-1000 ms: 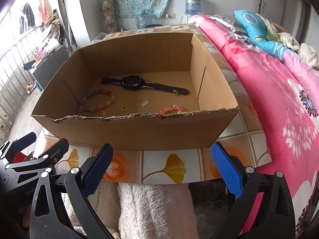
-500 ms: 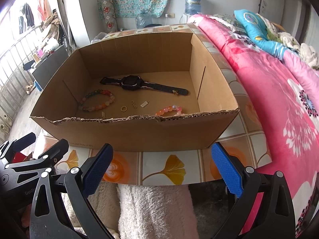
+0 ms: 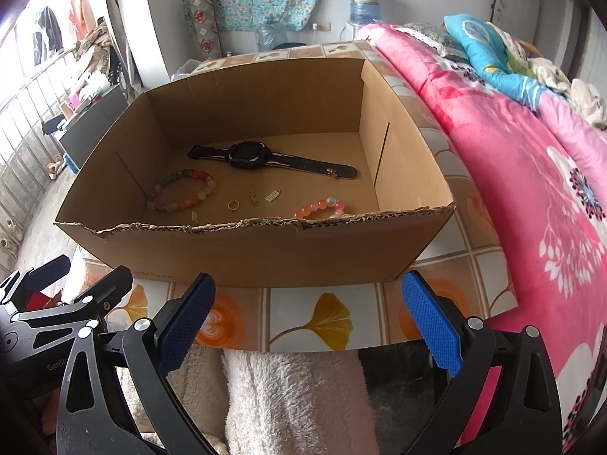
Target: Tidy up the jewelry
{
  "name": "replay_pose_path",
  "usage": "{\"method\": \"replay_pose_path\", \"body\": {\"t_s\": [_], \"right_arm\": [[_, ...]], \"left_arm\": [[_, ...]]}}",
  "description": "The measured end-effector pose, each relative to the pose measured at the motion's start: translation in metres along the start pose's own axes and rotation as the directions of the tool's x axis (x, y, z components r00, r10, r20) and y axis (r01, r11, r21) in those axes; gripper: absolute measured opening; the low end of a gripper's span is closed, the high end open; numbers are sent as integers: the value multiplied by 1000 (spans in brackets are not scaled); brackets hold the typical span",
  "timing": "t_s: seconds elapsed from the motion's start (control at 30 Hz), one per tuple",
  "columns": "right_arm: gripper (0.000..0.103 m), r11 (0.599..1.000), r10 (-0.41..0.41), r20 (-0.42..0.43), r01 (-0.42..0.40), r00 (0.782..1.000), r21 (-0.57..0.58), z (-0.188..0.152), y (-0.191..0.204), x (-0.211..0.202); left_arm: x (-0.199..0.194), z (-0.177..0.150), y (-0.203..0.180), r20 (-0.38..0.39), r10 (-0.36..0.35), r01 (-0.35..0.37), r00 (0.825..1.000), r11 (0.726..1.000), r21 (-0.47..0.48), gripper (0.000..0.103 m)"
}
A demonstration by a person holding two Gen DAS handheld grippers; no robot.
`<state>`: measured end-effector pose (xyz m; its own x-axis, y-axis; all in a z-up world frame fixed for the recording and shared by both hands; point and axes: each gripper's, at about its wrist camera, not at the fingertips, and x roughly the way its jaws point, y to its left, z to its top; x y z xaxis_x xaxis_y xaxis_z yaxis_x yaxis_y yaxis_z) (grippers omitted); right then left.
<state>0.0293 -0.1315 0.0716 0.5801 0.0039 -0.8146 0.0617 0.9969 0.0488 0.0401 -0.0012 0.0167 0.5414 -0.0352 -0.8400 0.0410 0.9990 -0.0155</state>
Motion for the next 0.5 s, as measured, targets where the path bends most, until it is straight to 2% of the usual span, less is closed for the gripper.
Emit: {"method": "replay_pose_path", "body": {"t_s": [0.5], "right_arm": [[95,1000,0,-3,0,1000,0,0,-1,0]], "left_arm": [[0,0,-1,-3,-2,2,1000,1000,1,97]]}}
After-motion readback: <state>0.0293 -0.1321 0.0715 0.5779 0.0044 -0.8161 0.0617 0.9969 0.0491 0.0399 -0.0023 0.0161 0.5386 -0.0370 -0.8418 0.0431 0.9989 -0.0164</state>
